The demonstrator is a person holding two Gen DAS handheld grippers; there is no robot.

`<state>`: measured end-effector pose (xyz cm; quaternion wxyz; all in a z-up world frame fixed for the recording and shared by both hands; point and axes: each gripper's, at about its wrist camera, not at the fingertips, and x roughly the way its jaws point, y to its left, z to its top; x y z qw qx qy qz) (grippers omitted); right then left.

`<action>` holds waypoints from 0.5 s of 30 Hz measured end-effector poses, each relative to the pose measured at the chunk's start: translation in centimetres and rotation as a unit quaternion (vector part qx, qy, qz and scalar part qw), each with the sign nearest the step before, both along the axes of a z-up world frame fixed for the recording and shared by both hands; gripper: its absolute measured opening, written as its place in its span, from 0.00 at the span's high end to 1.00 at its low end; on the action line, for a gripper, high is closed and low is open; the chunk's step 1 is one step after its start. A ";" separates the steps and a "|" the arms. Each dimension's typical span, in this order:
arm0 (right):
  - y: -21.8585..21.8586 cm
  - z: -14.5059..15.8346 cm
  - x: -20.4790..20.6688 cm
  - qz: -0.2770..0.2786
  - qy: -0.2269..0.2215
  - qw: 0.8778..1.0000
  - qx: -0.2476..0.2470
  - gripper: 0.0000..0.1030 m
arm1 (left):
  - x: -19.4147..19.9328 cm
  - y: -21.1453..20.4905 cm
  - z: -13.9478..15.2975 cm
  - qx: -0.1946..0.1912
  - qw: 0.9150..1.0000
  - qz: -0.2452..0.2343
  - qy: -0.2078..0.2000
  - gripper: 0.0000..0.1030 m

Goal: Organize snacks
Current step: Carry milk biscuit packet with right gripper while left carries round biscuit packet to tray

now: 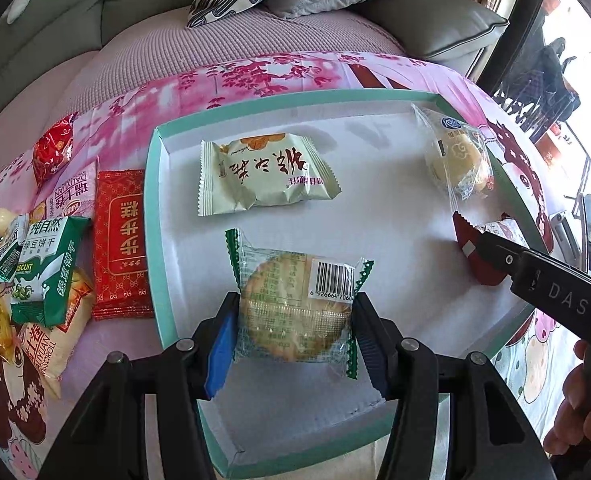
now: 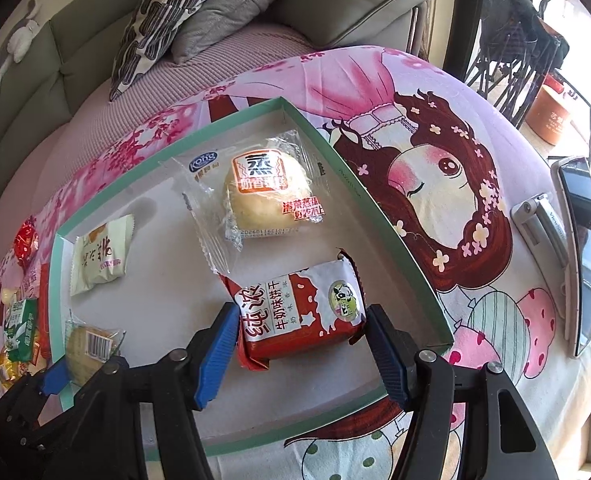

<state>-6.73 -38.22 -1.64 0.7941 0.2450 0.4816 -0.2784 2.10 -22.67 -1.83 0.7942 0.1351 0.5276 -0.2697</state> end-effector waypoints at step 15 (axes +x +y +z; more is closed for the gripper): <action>-0.1 -0.4 0.0 0.002 0.004 1.000 0.013 0.30 | -0.2 -0.5 -0.8 0.018 1.000 -0.004 0.002 0.39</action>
